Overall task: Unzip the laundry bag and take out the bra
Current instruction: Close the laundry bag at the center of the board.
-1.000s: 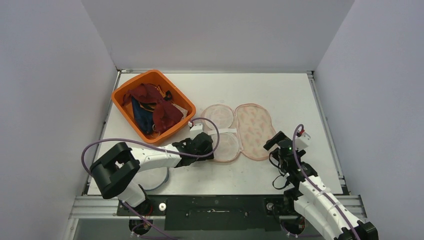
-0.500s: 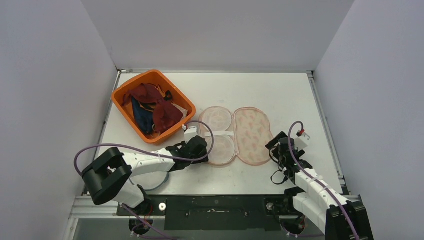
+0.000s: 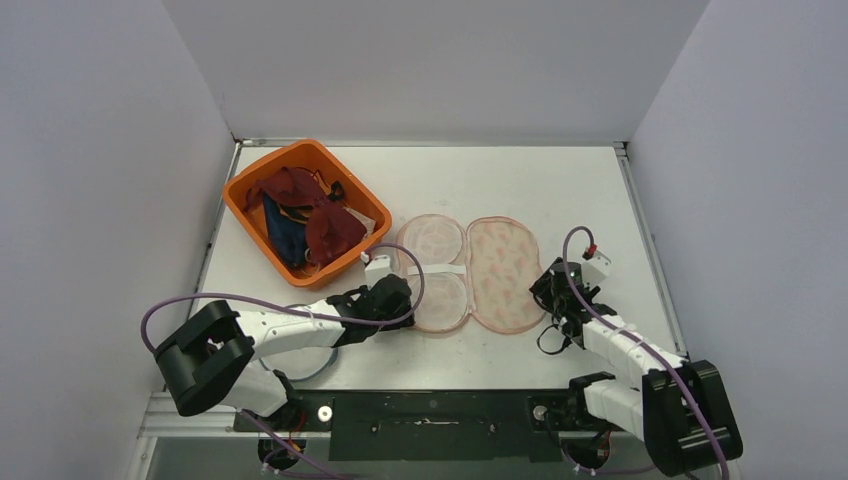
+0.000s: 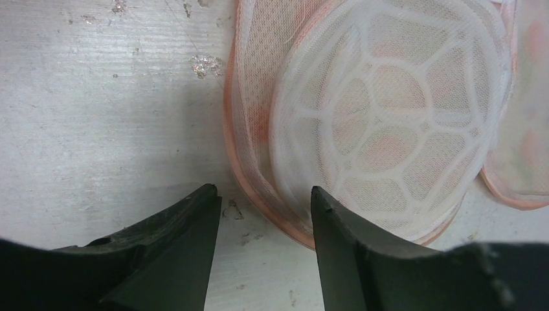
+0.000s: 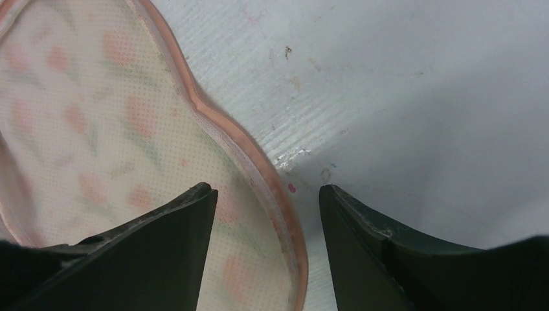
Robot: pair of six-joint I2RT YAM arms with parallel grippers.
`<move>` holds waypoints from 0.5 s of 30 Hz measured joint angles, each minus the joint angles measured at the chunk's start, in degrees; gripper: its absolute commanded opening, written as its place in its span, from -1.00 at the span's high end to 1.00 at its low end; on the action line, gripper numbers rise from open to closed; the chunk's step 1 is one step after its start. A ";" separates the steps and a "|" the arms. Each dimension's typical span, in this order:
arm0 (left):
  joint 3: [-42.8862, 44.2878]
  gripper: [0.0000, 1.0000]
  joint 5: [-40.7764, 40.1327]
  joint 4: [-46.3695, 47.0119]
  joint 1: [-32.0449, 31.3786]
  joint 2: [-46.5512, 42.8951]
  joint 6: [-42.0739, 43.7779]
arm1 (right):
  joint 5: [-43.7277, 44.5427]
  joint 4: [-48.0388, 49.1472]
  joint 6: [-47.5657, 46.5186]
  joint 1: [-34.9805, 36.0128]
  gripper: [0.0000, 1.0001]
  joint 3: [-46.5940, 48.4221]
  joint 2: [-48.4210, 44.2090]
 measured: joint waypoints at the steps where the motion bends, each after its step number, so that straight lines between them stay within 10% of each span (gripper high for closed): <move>1: 0.00 -0.03 0.04 0.00 -0.09 0.00 0.00 | 0.00 0.11 -0.33 0.02 -0.08 0.70 1.20; 15: 0.02 -0.02 0.33 -0.79 -0.61 -1.46 0.11 | -0.61 0.07 -1.60 1.29 0.89 4.50 8.28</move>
